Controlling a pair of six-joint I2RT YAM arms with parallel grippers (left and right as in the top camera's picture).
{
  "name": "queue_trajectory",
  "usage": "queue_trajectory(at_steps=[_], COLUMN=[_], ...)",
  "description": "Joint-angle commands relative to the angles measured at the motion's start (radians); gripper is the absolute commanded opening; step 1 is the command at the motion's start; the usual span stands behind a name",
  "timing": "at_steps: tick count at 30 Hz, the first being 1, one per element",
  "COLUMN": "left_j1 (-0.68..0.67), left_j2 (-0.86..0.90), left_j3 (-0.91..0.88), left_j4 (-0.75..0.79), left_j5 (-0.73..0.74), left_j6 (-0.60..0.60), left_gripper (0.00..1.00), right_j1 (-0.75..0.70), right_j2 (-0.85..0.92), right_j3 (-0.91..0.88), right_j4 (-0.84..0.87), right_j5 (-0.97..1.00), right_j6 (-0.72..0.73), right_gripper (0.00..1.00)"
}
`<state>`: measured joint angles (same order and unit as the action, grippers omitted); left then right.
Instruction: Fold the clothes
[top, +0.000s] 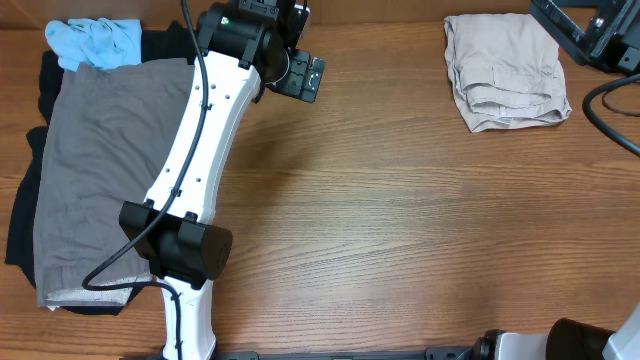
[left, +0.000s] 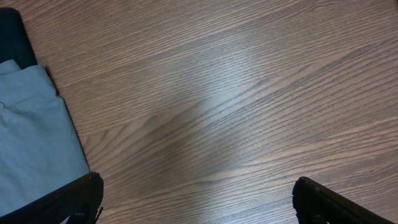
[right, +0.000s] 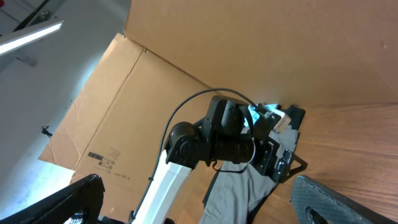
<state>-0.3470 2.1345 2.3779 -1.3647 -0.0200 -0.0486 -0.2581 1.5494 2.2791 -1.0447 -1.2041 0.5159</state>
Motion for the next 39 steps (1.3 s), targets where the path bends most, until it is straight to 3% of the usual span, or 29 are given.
queue_trajectory(at_steps=[1,6,11,17,35,39], left_j1=[0.001,0.001,0.000,0.000,0.000,0.000], left_j2=[0.006,0.006,0.006,0.006,0.006,0.006], left_j3=[0.013,0.013,0.013,0.013,0.013,0.013], left_j4=[0.001,0.001,0.001,0.001,0.001,0.001], left_j5=[-0.014,-0.014,-0.013,-0.014,-0.014,-0.014], left_j6=[0.012,0.012,0.012,0.012,0.012,0.012], left_gripper=[1.00,1.00,1.00,1.00,1.00,1.00], right_j1=[-0.012,0.029,0.177,0.333,0.335,0.335], right_j2=[-0.010,-0.056,-0.126,-0.276,-0.858,-0.948], right_j3=[0.000,-0.002,-0.029,-0.184,-1.409,-1.614], right_j4=[-0.006,-0.049,-0.122,-0.070,0.832,0.962], right_j5=[0.006,0.338,0.831,1.139,1.144,1.143], right_j6=[-0.027,-0.280,-0.281,-0.281,-0.281,-0.281], right_gripper=[1.00,1.00,1.00,1.00,1.00,1.00])
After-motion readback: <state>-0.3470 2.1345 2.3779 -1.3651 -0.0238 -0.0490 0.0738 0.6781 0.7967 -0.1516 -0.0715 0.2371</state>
